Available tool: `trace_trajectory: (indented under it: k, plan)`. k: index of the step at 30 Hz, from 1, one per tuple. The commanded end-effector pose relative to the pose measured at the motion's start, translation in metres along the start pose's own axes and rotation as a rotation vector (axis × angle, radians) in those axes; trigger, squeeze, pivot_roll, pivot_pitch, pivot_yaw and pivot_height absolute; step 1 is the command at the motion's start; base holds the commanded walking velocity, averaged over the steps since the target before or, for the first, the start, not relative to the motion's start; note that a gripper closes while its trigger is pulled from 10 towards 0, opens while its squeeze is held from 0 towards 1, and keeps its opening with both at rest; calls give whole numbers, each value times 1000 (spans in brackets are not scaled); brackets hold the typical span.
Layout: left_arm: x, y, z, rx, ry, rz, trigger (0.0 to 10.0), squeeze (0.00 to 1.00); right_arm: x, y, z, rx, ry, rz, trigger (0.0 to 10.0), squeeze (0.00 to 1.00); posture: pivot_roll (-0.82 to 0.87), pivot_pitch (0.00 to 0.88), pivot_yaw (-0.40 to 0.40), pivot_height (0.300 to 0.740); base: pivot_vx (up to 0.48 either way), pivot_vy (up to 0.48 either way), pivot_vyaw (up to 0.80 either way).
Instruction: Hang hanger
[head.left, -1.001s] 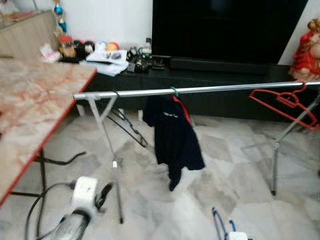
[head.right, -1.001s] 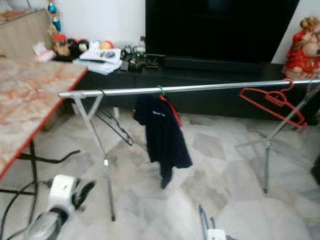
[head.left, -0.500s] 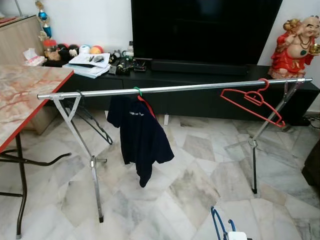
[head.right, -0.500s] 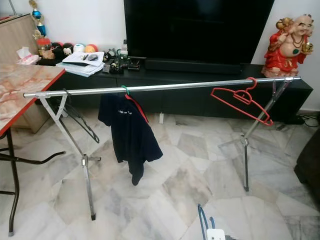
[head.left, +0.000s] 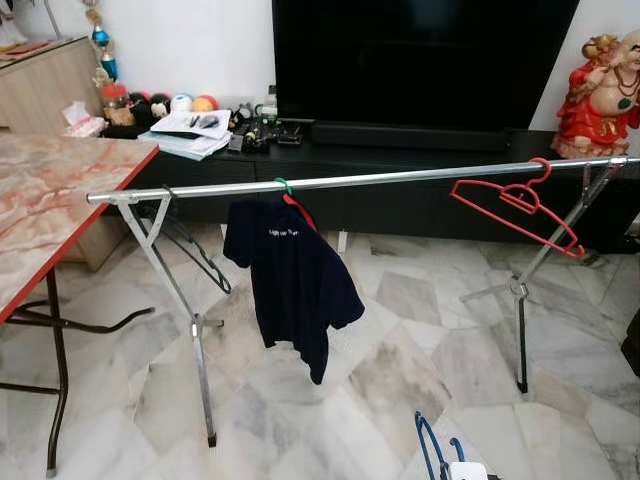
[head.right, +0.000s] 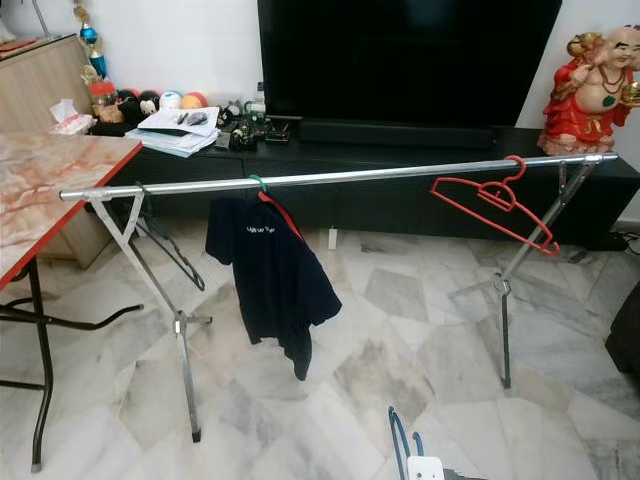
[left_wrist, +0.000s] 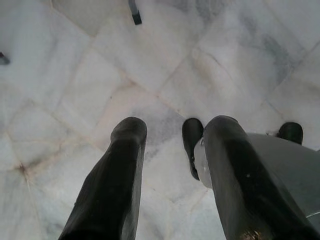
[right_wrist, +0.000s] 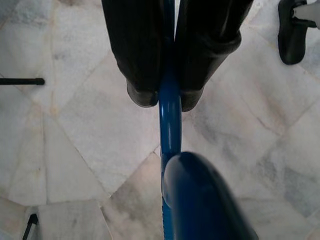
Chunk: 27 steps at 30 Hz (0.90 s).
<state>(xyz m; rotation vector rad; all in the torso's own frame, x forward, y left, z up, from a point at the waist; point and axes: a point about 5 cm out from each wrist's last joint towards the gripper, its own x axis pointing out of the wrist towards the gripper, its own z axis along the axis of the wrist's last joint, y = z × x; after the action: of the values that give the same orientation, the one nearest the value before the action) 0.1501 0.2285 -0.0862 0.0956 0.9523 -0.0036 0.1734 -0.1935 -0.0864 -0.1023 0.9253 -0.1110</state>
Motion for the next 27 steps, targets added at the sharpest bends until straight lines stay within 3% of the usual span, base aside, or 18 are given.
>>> trace_trajectory:
  k: [1,27]
  plan:
    - [-1,-1,-5,9,18,-6,10000,0,0,2,3,-1,-19,2,10000,0,27,0,14,740,285,0,0]
    - [-3,-7,-17,-4,46,-22,10000,0,1,4,7,-5,-26,5,10000,0,18,0,12,740,293,0,0]
